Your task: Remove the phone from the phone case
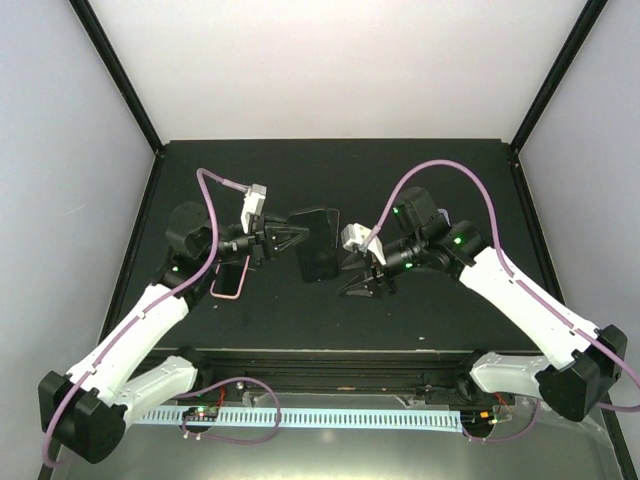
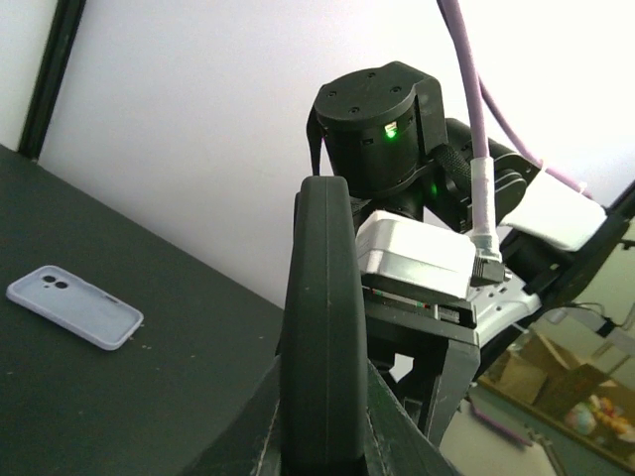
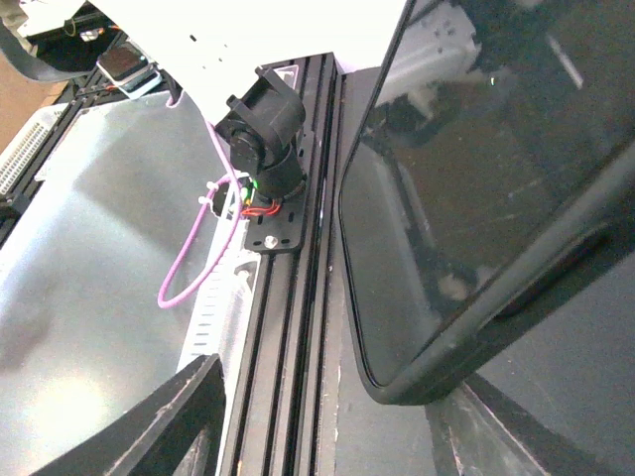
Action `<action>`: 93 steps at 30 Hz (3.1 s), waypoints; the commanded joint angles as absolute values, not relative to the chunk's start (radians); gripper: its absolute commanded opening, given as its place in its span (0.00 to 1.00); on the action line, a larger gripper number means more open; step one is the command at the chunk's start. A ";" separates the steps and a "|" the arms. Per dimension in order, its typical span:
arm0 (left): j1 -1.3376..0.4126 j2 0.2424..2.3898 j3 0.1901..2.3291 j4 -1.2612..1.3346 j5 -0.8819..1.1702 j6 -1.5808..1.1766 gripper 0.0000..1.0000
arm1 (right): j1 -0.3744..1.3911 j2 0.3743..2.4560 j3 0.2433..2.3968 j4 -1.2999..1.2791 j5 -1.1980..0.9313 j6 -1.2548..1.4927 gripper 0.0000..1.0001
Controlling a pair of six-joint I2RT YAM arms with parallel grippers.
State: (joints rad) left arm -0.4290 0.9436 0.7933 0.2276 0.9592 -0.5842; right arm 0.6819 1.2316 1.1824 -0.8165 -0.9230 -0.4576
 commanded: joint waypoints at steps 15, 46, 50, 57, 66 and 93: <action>-0.388 1.086 0.762 0.936 1.173 -1.052 0.02 | 0.676 1.140 1.222 -0.877 -0.920 -0.422 0.38; -0.423 1.094 0.710 1.165 1.209 -1.275 0.02 | 0.675 1.224 1.249 -0.784 -0.617 -0.300 0.22; -0.426 1.129 0.709 1.269 1.209 -1.352 0.02 | 0.670 1.233 1.255 -0.767 -0.555 -0.290 0.21; -0.428 1.095 0.706 1.094 1.187 -1.203 0.02 | 0.665 1.182 1.266 -0.834 -0.763 -0.385 0.38; -0.427 1.034 0.735 0.736 1.115 -0.920 0.02 | 0.666 1.131 1.268 -0.982 -1.001 -0.546 0.64; -0.432 1.081 0.708 0.991 1.199 -1.125 0.01 | 0.665 1.215 1.243 -0.819 -0.704 -0.371 0.36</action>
